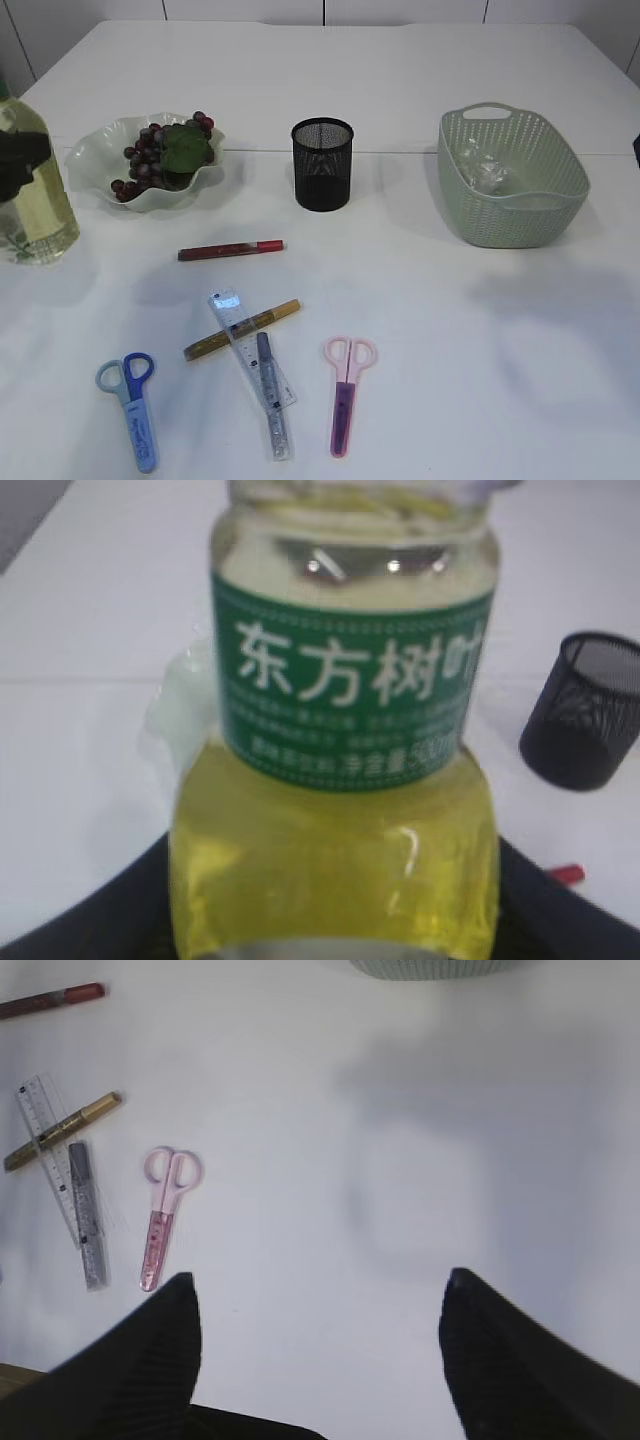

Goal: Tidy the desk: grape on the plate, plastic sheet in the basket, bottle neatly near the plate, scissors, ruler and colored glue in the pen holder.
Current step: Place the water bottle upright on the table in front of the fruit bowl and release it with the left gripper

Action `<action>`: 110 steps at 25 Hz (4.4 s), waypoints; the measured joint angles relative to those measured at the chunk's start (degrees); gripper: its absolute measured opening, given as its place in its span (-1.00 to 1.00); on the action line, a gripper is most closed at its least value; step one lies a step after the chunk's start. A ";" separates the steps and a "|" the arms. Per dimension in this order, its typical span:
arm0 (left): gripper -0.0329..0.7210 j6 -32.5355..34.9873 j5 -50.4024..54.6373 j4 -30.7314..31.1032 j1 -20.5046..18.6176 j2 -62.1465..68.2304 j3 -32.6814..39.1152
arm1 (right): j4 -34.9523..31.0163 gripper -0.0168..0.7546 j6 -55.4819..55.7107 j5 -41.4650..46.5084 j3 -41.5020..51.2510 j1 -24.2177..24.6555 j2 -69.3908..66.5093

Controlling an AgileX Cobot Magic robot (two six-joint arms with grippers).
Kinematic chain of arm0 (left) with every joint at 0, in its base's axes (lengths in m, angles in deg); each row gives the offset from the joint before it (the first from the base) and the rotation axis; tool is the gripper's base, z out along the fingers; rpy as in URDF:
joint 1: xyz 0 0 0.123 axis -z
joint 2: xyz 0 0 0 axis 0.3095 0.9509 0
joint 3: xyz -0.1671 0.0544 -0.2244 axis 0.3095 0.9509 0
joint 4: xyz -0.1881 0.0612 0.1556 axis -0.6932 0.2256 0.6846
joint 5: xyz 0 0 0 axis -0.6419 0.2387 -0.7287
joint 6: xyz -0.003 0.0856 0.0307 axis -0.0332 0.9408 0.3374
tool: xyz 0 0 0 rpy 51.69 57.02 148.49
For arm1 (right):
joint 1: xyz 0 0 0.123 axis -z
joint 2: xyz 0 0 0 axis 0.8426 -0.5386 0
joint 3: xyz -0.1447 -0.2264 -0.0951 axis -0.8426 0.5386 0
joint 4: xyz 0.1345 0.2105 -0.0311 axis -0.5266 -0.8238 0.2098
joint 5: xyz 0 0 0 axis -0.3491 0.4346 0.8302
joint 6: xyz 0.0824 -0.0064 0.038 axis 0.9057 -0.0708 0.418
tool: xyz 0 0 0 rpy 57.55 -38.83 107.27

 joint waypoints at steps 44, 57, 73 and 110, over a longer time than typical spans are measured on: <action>0.25 0.00 -40.51 -1.26 0.00 40.58 -8.14 | 1.65 0.53 -1.29 0.00 0.00 0.00 0.00; 0.25 0.00 -42.02 -1.26 0.00 42.15 -8.41 | 1.65 0.53 -1.41 0.00 0.00 0.00 0.00; 0.65 0.00 -43.30 -0.96 0.00 42.64 -8.65 | 1.56 0.53 -1.41 0.00 0.00 0.00 0.00; 0.59 0.00 -44.26 -0.96 0.00 39.91 -8.78 | 1.56 0.53 -1.52 0.00 0.00 0.00 0.00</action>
